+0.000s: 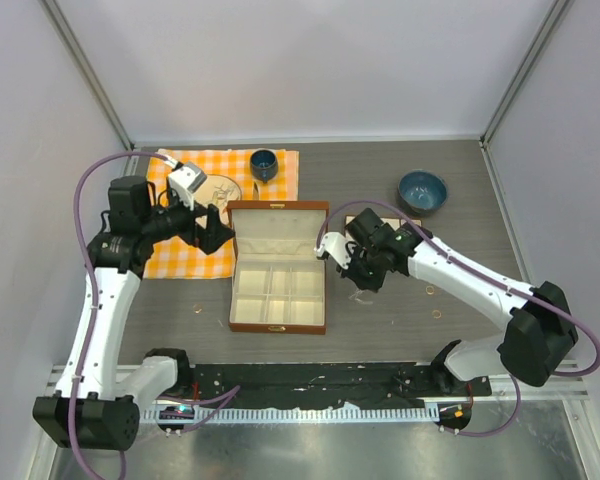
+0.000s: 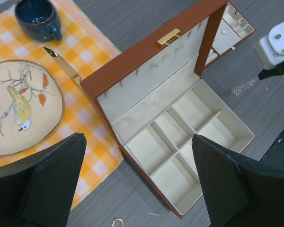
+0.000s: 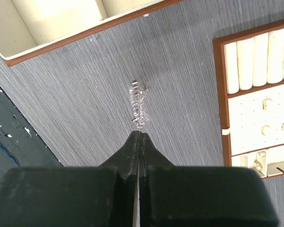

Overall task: Organize the mixed jewelry
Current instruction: Pick up the jewelry from the center of the board.

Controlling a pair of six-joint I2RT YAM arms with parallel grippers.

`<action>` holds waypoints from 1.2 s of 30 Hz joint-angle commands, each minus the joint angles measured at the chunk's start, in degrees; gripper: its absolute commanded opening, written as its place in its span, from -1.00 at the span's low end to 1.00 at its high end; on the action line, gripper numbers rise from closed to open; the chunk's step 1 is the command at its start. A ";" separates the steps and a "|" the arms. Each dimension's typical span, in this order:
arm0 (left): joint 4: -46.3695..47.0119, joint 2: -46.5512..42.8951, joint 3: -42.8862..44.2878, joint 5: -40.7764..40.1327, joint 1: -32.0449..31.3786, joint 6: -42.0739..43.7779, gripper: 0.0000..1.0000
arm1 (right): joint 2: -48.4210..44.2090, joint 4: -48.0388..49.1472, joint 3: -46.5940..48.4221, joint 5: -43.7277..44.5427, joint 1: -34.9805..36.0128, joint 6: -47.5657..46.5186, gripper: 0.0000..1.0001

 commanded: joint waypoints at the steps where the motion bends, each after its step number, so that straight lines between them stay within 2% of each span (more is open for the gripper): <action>1: 1.67 0.80 -0.11 -1.25 -4.25 0.88 1.00 | -2.08 -4.33 4.07 -0.87 -0.04 0.32 -0.98; 19: 18.81 6.51 -4.77 0.33 -16.38 -10.89 1.00 | -2.87 -13.38 21.47 0.63 -0.04 -1.70 -0.99; 25: 21.18 11.16 -2.22 -2.48 -22.71 -10.90 0.99 | -1.03 -15.41 27.27 0.63 -0.12 -2.75 -0.98; 30: 26.36 14.94 -0.20 -6.16 -28.07 -16.68 1.00 | 0.73 -15.58 31.41 1.59 -0.12 -3.19 -0.98; 36: 28.39 18.90 2.88 -6.88 -32.29 -18.36 1.00 | 2.14 -14.62 34.75 2.74 -0.04 -3.37 -0.99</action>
